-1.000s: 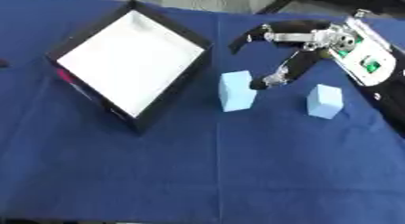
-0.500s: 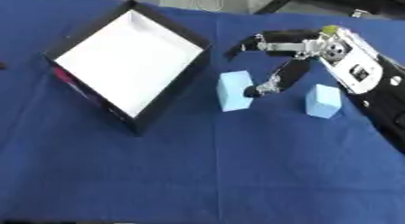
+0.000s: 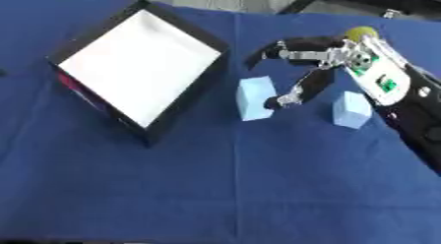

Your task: Pick up objects on the table and place them in the box.

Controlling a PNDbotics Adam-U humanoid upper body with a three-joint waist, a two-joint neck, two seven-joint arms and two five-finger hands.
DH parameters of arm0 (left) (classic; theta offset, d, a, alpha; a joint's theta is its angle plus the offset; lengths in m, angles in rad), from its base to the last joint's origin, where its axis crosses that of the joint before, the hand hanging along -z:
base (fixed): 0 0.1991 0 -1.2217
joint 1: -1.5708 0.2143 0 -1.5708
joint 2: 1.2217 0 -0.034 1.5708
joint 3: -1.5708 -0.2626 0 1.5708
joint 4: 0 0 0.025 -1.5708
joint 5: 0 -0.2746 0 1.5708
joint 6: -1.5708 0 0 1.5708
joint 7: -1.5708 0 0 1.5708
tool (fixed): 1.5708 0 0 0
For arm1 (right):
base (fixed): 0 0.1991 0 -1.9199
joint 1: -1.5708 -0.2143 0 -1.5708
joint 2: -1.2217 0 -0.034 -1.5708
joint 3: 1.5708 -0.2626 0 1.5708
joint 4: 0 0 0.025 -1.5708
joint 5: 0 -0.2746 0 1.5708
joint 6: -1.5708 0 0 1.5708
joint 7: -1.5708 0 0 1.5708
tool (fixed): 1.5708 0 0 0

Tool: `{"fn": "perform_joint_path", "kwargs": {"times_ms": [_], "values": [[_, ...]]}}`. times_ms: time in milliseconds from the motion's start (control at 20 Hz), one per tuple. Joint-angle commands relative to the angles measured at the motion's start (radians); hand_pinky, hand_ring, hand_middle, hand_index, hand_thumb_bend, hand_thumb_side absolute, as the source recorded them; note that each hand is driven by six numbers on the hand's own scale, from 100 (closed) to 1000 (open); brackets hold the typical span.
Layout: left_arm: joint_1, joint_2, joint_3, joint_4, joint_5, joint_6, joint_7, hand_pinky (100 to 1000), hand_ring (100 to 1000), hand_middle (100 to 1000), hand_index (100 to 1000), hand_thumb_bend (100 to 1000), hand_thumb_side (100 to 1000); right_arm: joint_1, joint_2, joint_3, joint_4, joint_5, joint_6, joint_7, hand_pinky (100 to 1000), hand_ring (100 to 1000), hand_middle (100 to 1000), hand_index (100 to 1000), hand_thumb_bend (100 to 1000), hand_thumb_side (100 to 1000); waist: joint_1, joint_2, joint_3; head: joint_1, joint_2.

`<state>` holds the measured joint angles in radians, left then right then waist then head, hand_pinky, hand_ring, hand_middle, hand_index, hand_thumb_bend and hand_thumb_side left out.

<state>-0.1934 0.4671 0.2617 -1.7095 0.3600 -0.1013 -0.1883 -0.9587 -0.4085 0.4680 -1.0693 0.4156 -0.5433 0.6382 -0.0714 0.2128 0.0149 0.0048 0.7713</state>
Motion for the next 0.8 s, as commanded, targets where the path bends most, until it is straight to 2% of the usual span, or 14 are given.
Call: {"fn": "perform_joint_path", "kwargs": {"times_ms": [50, 400, 800], "values": [[-0.006, 0.023, 0.008, -0.019, -0.006, -0.003, -0.005, 562, 796, 748, 696, 100, 651, -0.015, -0.004, -0.023, 0.002, 0.013, -0.24, 0.227, 1000, 952, 841, 966, 456, 627, 0.002, 0.003, 0.002, -0.006, -0.001], [-0.007, 0.018, 0.01, -0.02, -0.008, -0.002, -0.007, 562, 794, 743, 682, 100, 654, -0.011, 0.01, -0.035, 0.023, 0.046, -0.242, 0.223, 1000, 952, 842, 967, 456, 607, 0.005, 0.014, 0.007, -0.01, -0.001], [-0.007, 0.014, 0.009, -0.022, -0.009, -0.001, -0.011, 560, 788, 735, 669, 100, 655, -0.01, 0.017, -0.049, 0.057, 0.122, -0.244, 0.191, 1000, 948, 839, 964, 452, 642, 0.005, 0.023, 0.011, -0.011, -0.001]]}}
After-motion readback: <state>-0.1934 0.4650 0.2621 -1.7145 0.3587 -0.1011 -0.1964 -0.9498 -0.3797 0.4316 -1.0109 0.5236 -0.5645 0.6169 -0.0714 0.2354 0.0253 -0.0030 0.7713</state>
